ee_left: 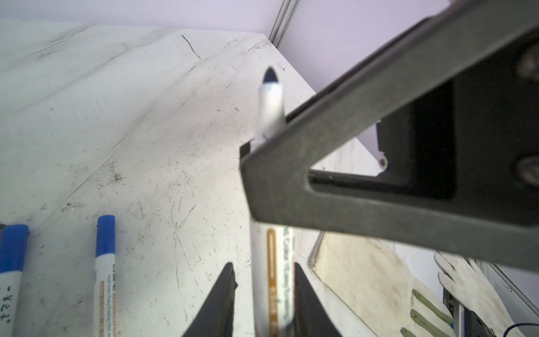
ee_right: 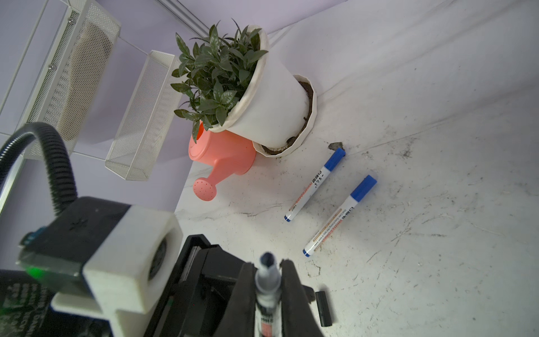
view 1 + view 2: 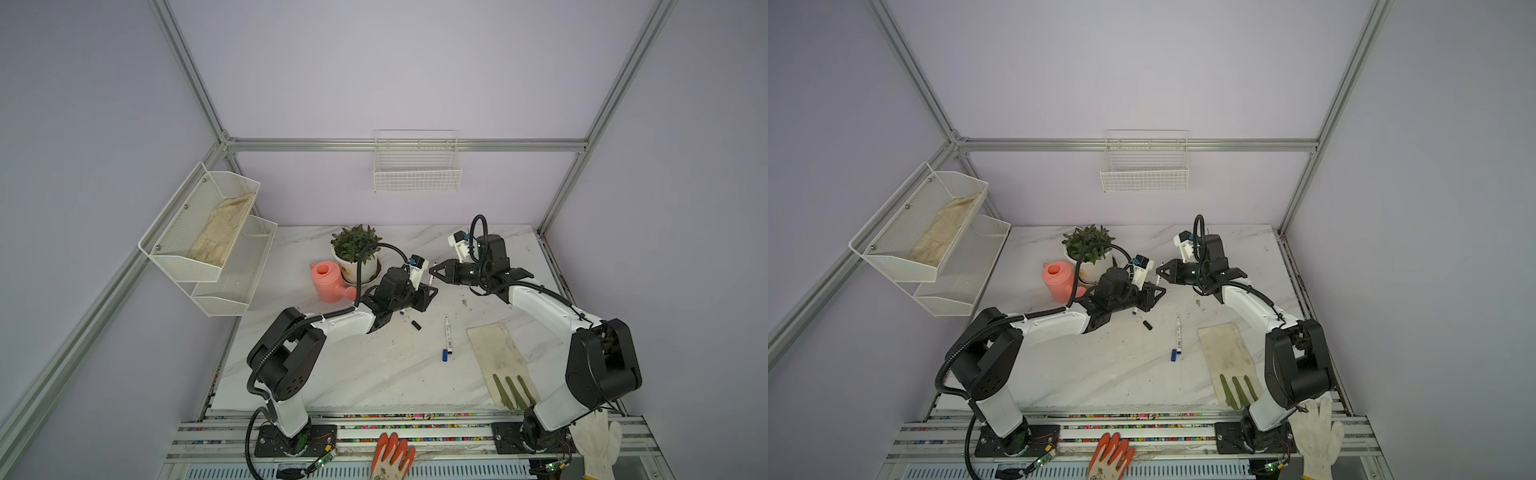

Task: Insert pens into pen caps
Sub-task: Pick up a pen from the center of the table.

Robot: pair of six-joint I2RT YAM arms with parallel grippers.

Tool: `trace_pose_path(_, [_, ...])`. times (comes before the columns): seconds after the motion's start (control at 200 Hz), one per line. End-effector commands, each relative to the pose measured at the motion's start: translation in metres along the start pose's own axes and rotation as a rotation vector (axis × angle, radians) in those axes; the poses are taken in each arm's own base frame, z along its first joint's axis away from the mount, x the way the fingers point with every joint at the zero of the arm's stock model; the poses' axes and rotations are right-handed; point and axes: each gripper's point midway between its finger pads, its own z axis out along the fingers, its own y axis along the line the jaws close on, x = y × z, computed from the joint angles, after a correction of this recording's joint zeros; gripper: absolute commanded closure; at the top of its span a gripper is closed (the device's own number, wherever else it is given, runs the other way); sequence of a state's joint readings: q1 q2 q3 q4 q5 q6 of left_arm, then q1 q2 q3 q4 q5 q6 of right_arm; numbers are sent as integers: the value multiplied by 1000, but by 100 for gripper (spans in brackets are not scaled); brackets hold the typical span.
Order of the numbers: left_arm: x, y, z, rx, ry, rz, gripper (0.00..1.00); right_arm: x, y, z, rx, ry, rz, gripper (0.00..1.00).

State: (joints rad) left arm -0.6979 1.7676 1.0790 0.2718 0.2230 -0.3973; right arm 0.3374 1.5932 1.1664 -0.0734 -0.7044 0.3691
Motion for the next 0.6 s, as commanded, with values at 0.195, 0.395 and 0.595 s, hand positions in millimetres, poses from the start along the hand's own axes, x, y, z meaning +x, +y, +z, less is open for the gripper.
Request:
trace_pose_path(0.195, [-10,-7,-3,28,-37,31,76,5,5,-4,-7,16,-7,99])
trace_pose_path(0.395, [-13,-5,-8,22,-61,21,100,10,-3,-3,25,23,-2,99])
trace_pose_path(0.595, [-12,27,-17,-148,-126,-52,100,38,-23,-1,154,110,-6,86])
